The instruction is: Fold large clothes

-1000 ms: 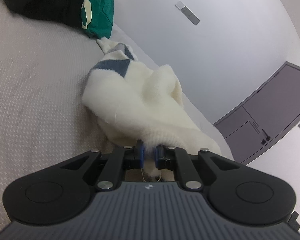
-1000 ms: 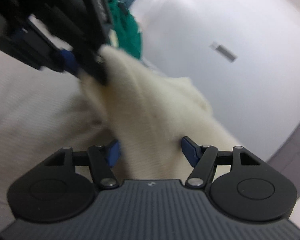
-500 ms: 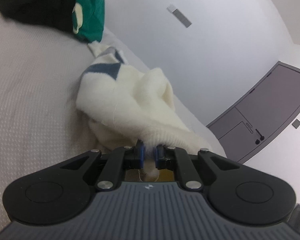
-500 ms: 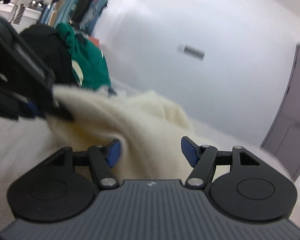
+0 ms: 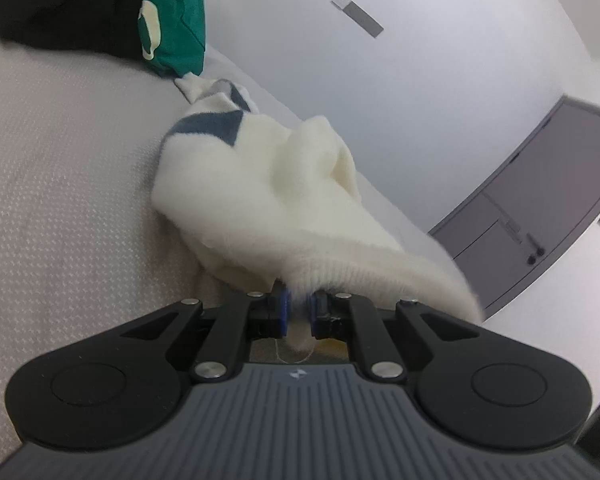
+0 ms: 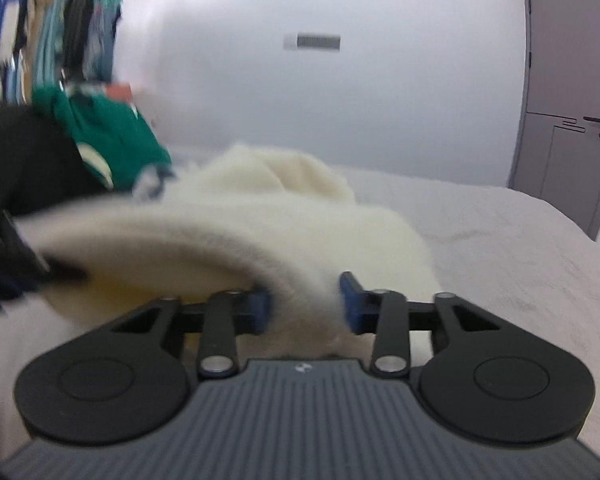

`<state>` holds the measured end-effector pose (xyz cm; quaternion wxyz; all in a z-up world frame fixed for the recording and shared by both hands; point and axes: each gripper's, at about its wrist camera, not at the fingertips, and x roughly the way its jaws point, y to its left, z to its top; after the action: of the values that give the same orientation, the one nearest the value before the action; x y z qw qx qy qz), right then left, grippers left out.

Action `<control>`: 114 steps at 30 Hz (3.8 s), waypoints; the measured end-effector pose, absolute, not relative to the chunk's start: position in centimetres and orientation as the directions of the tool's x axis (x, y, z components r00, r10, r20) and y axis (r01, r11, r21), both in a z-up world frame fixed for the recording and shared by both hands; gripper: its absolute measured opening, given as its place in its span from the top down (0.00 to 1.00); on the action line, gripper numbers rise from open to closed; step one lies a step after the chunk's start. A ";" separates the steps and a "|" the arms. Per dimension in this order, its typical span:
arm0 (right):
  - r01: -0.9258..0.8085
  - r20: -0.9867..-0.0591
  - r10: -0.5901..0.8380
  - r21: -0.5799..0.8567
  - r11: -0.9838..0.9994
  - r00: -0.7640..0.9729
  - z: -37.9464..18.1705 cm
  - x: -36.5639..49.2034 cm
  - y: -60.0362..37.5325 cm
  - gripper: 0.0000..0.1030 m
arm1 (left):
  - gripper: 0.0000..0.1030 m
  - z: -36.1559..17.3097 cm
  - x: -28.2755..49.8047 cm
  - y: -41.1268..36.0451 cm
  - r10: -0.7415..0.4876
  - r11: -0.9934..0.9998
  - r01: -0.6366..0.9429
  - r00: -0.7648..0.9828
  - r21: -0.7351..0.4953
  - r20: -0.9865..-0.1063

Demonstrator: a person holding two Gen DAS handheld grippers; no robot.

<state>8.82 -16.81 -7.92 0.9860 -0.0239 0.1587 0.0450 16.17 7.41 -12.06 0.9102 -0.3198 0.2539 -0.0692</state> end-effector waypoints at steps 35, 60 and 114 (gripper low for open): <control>-0.197 -0.438 0.250 0.162 0.967 0.864 -7.2 11.0 -18.1 0.75 | 0.59 -13.3 19.5 0.0 0.271 0.962 -0.249 0.904 0.109 -0.330; -0.105 -0.333 0.143 0.130 0.986 0.932 -2.7 7.0 -19.9 0.70 | 0.86 -6.5 13.0 0.9 0.190 0.956 -0.230 0.959 -0.184 -0.210; -0.326 -0.336 0.314 0.021 0.945 0.888 4.5 48.6 -11.2 0.78 | 0.92 -1.4 49.6 10.6 0.052 0.943 -0.176 0.916 -0.282 -0.398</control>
<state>48.63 -11.19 4.48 0.9714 -0.0180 0.1701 0.1648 49.61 10.63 -1.38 0.9659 -0.1580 0.1962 0.0592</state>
